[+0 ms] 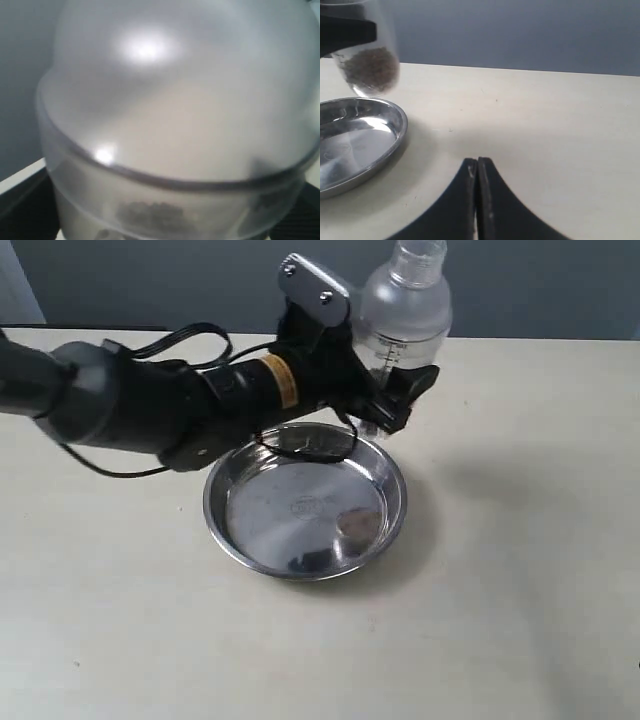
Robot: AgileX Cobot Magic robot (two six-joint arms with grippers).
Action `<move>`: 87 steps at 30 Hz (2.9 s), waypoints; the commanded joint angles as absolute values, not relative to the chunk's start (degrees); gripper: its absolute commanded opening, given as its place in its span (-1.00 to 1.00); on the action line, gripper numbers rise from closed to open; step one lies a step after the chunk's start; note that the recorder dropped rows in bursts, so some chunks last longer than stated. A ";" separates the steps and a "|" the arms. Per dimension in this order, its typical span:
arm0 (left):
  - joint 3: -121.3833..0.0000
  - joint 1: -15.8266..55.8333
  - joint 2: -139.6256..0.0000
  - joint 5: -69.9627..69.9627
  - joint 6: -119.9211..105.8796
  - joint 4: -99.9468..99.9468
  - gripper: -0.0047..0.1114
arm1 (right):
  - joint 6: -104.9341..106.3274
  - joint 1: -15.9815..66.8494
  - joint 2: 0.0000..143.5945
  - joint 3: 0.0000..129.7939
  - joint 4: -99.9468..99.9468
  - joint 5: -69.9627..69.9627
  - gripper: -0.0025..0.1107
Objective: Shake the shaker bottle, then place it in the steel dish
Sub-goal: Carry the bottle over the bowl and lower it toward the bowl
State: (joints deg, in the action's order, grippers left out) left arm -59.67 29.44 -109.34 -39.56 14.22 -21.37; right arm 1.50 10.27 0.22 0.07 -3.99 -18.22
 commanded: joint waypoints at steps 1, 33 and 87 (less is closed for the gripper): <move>-48.33 25.84 -98.57 -51.87 12.71 -16.93 -0.91 | 1.49 10.28 0.00 0.00 -3.73 -17.47 -0.97; -37.18 25.88 -80.91 -46.10 12.59 -14.59 -0.91 | 1.49 10.28 0.00 0.00 -3.73 -17.47 -0.97; -36.58 31.98 -75.46 -35.39 3.12 -7.89 -0.92 | 1.49 10.28 0.00 0.00 -3.73 -17.47 -0.97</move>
